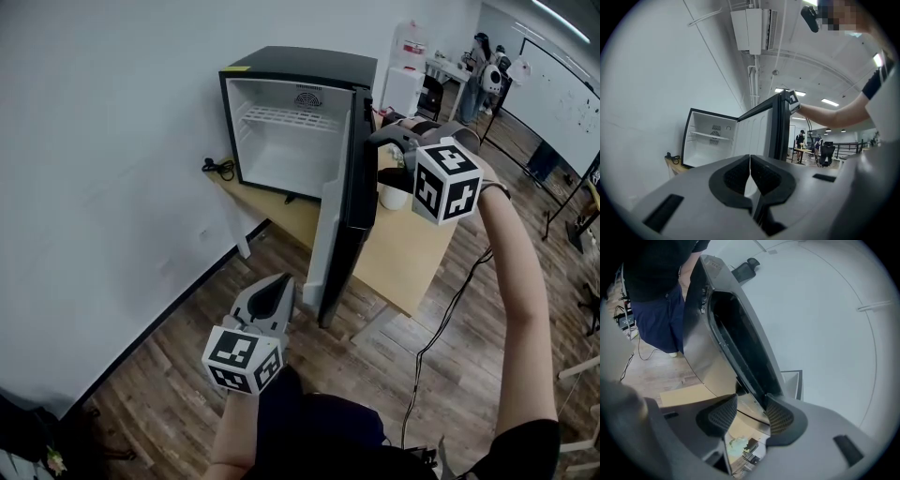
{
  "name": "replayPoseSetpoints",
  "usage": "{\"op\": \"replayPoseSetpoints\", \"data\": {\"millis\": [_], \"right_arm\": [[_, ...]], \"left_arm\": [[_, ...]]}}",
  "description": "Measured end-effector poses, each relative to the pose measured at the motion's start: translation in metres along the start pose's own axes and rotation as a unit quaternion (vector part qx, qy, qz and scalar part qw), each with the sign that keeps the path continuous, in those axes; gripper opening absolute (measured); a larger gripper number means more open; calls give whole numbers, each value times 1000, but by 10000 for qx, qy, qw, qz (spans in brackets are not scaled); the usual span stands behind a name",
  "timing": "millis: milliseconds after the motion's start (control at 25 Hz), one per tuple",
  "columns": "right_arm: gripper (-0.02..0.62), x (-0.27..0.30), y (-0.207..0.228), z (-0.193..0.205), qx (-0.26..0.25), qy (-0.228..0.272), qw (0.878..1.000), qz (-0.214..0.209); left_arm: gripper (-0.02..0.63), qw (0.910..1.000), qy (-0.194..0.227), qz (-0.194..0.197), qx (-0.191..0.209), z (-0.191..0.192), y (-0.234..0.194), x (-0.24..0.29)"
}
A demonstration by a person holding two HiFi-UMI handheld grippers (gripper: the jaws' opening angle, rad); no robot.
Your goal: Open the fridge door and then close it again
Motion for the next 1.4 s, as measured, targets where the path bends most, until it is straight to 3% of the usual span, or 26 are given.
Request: {"op": "replayPoseSetpoints", "data": {"millis": [640, 920, 1400], "right_arm": [[161, 8, 10, -20, 21, -226, 9997, 83], [146, 31, 38, -46, -57, -298, 9992, 264], [118, 70, 100, -79, 115, -459, 9989, 45]], "left_arm": [[6, 9997, -23, -243, -77, 9, -3, -18], [6, 9991, 10, -395, -122, 9, -33, -14], [6, 9986, 32, -442, -300, 2, -92, 17]]}}
Point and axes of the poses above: the fingertips, and each gripper's own axes: x forward along the fingers, y to its right, z out of its underside, the point moved 10 cm from there along -x, backward along the fingers, and after that the axes turned 14 degrees about -z, right-handed, at the moved point
